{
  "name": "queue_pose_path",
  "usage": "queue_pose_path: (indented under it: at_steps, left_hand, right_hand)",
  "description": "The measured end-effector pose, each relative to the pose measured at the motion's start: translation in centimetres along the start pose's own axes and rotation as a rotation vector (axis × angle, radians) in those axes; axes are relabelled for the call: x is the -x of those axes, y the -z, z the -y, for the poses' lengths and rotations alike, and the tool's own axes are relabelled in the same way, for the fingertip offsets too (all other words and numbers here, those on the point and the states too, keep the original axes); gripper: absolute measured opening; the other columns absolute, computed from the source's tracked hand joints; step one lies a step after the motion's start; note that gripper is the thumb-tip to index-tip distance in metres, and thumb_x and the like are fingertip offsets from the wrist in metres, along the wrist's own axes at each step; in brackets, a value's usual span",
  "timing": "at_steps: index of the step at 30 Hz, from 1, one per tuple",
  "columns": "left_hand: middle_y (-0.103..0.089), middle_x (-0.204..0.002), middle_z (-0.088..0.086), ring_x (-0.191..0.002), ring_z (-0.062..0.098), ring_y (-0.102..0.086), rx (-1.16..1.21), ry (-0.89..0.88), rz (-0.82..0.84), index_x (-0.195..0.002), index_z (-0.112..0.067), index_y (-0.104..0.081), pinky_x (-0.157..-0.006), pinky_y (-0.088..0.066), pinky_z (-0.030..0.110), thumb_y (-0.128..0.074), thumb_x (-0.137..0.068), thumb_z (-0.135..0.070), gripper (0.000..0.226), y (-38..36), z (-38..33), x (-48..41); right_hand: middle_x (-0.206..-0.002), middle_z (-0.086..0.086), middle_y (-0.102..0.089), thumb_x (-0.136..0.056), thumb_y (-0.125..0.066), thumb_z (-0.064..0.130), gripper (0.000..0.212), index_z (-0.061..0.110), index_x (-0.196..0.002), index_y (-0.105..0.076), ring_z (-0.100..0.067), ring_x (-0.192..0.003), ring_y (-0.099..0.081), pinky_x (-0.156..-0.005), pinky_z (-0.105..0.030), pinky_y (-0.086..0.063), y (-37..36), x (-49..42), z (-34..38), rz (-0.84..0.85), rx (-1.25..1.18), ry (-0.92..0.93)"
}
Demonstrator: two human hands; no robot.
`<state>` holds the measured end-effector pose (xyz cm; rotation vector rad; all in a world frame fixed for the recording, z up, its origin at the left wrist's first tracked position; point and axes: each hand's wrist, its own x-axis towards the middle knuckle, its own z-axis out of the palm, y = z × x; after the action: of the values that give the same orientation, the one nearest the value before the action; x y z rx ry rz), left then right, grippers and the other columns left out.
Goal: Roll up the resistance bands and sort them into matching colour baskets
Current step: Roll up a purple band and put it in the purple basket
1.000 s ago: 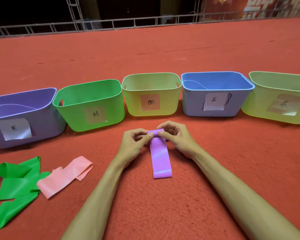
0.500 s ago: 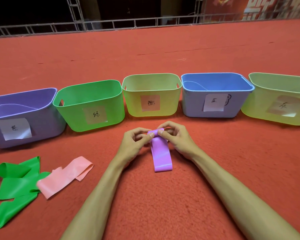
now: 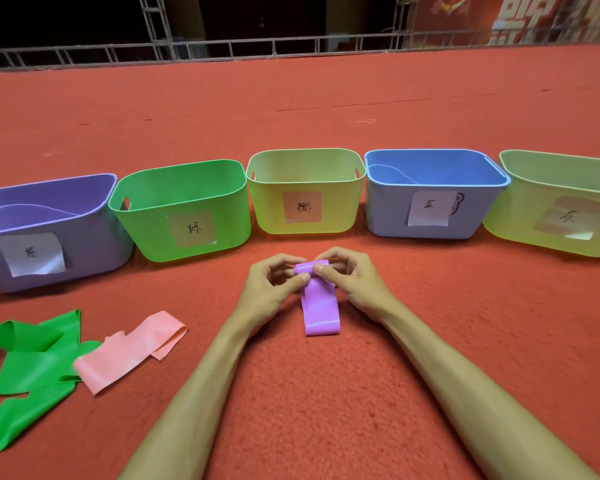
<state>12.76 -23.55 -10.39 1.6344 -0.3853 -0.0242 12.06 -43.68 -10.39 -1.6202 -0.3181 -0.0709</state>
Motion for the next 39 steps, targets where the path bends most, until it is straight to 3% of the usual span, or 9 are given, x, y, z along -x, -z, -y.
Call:
queue_pose_path:
  at_steps: [6,11,14,16,21,24,28,34,39]
  left_hand:
    - [-0.075,-0.084,0.004,-0.072,0.004,-0.066,-0.011,0.025,-0.007,-0.099,0.002,-0.074,-0.07,-0.053,0.019,-0.069,-0.098,-0.011,0.014,-0.47,-0.05,-0.11]
    - [-0.078,-0.093,0.008,-0.085,0.012,-0.07,0.023,0.017,0.012,-0.104,-0.001,-0.074,-0.078,-0.056,0.025,-0.072,-0.094,-0.006,0.011,-0.03,0.0,-0.04]
    - [-0.077,-0.097,0.011,-0.086,0.012,-0.069,0.02,-0.002,0.005,-0.109,0.003,-0.072,-0.077,-0.055,0.023,-0.073,-0.093,-0.002,0.017,-0.02,-0.05,-0.03]
    - [-0.077,-0.101,0.016,-0.089,0.013,-0.068,0.014,-0.007,0.003,-0.11,0.002,-0.072,-0.078,-0.055,0.023,-0.074,-0.092,-0.002,0.019,-0.02,-0.01,-0.11]
    - [-0.077,-0.096,0.022,-0.082,0.01,-0.068,0.013,0.034,-0.004,-0.113,-0.002,-0.072,-0.079,-0.054,0.021,-0.075,-0.093,-0.01,0.021,-0.2,-0.08,-0.21]
    - [-0.076,-0.084,0.007,-0.072,0.007,-0.064,-0.001,0.058,0.002,-0.101,-0.003,-0.075,-0.073,-0.052,0.021,-0.067,-0.1,-0.014,0.014,-0.4,-0.06,-0.23]
    - [-0.076,-0.095,0.022,-0.079,0.014,-0.066,0.009,0.059,0.01,-0.104,0.0,-0.074,-0.079,-0.05,0.033,-0.069,-0.099,-0.015,0.017,-0.09,0.05,-0.19]
    - [-0.077,-0.11,0.016,-0.098,0.017,-0.07,0.025,-0.013,0.023,-0.114,0.0,-0.072,-0.087,-0.056,0.026,-0.074,-0.093,-0.004,0.021,0.24,-0.22,-0.11]
    - [-0.078,-0.095,0.016,-0.083,0.013,-0.068,0.02,0.023,0.005,-0.114,-0.003,-0.069,-0.081,-0.052,0.019,-0.076,-0.091,-0.006,0.024,-0.03,-0.02,-0.21]
  right_hand:
    - [-0.104,-0.025,-0.074,-0.095,-0.073,0.01,0.02,0.001,-0.111,-0.067,-0.024,-0.092,-0.069,-0.083,-0.038,-0.054,0.24,0.0,0.25,0.028,-0.028,0.026]
    - [-0.099,-0.023,-0.075,-0.087,-0.074,0.018,0.024,0.006,-0.106,-0.069,-0.018,-0.087,-0.067,-0.077,-0.031,-0.052,-0.13,-0.16,0.41,-0.006,-0.041,-0.019]
    - [-0.084,-0.01,-0.073,-0.097,-0.07,0.017,0.005,0.012,-0.098,-0.07,-0.011,-0.072,-0.064,-0.064,-0.029,-0.05,-0.42,-0.39,0.26,-0.05,-0.031,-0.087]
    - [-0.084,-0.01,-0.072,-0.101,-0.065,0.015,0.008,0.011,-0.096,-0.07,-0.012,-0.072,-0.062,-0.062,-0.028,-0.05,-0.45,-0.38,0.03,-0.057,-0.009,-0.078]
    - [-0.09,-0.021,-0.074,-0.1,-0.067,0.017,0.014,0.004,-0.104,-0.069,-0.021,-0.083,-0.065,-0.07,-0.036,-0.052,-0.04,-0.2,-0.09,-0.029,-0.03,-0.038]
    - [-0.101,-0.028,-0.073,-0.098,-0.069,0.019,0.017,0.007,-0.11,-0.069,-0.023,-0.088,-0.067,-0.076,-0.038,-0.052,0.12,-0.12,0.01,-0.004,-0.029,-0.006]
    - [-0.102,-0.026,-0.073,-0.09,-0.072,0.021,0.023,0.007,-0.108,-0.069,-0.019,-0.088,-0.065,-0.074,-0.033,-0.05,0.02,-0.19,0.14,0.005,-0.046,-0.013]
    - [-0.081,-0.005,-0.073,-0.088,-0.071,0.036,0.021,0.017,-0.095,-0.07,-0.014,-0.077,-0.063,-0.066,-0.031,-0.046,-0.55,-0.45,-0.01,-0.04,-0.032,-0.075]
    - [-0.088,-0.017,-0.075,-0.094,-0.07,0.025,0.02,0.006,-0.1,-0.07,-0.02,-0.08,-0.065,-0.07,-0.033,-0.049,-0.4,-0.38,-0.29,-0.028,-0.053,-0.017]
